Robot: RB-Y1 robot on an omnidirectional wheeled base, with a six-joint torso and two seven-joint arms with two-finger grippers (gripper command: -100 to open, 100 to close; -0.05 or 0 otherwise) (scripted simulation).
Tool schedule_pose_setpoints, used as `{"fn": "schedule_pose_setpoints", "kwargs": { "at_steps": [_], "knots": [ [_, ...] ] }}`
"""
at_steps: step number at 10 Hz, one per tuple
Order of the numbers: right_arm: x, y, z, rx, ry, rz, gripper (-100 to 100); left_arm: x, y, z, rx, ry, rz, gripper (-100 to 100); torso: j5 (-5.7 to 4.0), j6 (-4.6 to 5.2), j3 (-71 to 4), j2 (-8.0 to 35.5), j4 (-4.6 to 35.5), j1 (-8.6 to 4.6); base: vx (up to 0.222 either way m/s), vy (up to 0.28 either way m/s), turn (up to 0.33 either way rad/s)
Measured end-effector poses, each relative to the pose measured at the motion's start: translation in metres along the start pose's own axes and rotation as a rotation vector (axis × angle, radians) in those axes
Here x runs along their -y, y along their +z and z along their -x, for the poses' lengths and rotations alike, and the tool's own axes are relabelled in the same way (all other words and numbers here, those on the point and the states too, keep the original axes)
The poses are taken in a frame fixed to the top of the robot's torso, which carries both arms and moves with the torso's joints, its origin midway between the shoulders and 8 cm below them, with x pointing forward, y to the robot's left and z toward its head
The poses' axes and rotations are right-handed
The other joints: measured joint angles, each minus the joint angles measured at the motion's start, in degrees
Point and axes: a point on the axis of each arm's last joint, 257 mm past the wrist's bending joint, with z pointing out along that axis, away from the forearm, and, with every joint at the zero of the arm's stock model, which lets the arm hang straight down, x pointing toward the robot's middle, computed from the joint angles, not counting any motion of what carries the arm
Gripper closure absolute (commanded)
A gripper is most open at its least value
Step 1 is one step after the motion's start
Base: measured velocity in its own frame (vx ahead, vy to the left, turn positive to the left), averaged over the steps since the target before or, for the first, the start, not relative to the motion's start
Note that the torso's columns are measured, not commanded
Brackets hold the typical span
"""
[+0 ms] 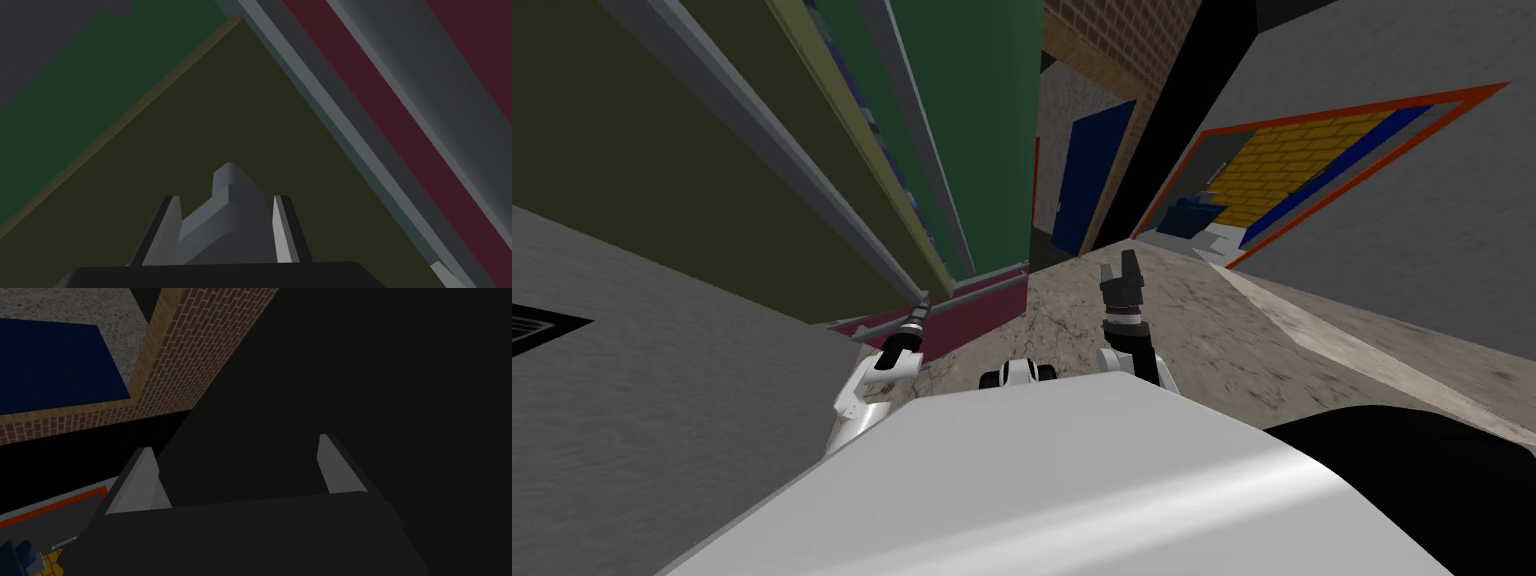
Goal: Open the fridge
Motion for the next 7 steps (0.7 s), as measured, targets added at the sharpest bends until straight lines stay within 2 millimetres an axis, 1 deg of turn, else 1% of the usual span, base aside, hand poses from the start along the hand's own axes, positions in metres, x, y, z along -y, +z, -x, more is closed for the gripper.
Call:
{"fn": "schedule_pose_setpoints", "kwargs": {
  "at_steps": [1, 2, 3, 4, 5, 6, 7],
  "knots": [
    [0.0, 0.0, 0.0, 0.0, 0.0, 0.0, 0, 0.004, -0.002, -0.006, -0.011, -0.001, -0.009, 100, -0.04, -0.16, -0.1, -0.1, 0.0, 0.0, -0.143, 0.156, -0.103],
    [0.0, 0.0, 0.0, 0.0, 0.0, 0.0, 0, 0.008, -0.005, -0.013, -0.027, 0.0, -0.017, 100, -0.08, -0.11, -0.2, -0.3, 0.0, 0.03, -0.206, 0.167, -0.145],
    [0.0, 0.0, 0.0, 0.0, 0.0, 0.0, 0, 0.013, -0.007, -0.018, -0.042, 0.001, -0.031, 100, -0.04, -0.03, -0.1, -0.1, 0.0, 0.02, -0.105, 0.069, -0.067],
    [0.0, 0.0, 0.0, 0.0, 0.0, 0.0, 0, 0.013, -0.008, -0.022, -0.051, -0.001, -0.029, 100, -0.03, -0.05, -0.2, -0.5, -0.1, -0.21, -0.091, 0.085, -0.074],
    [0.0, 0.0, 0.0, 0.0, 0.0, 0.0, 0, 0.013, -0.01, -0.027, -0.063, 0.002, -0.031, 100, 0.05, 0.19, -0.3, -0.6, -0.2, -0.15, -0.138, 0.198, -0.124],
    [0.0, 0.0, 0.0, 0.0, 0.0, 0.0, 0, 0.017, -0.014, -0.034, -0.081, 0.005, -0.044, 100, 0.12, 0.23, -0.2, -0.4, -0.2, 0.12, -0.112, 0.161, -0.099],
    [0.0, 0.0, 0.0, 0.0, 0.0, 0.0, 0, 0.022, -0.016, -0.04, -0.093, 0.004, -0.055, 100, 0.09, 0.08, -0.2, -0.5, -0.1, 0.09, -0.116, 0.127, -0.1]
  ]
}}
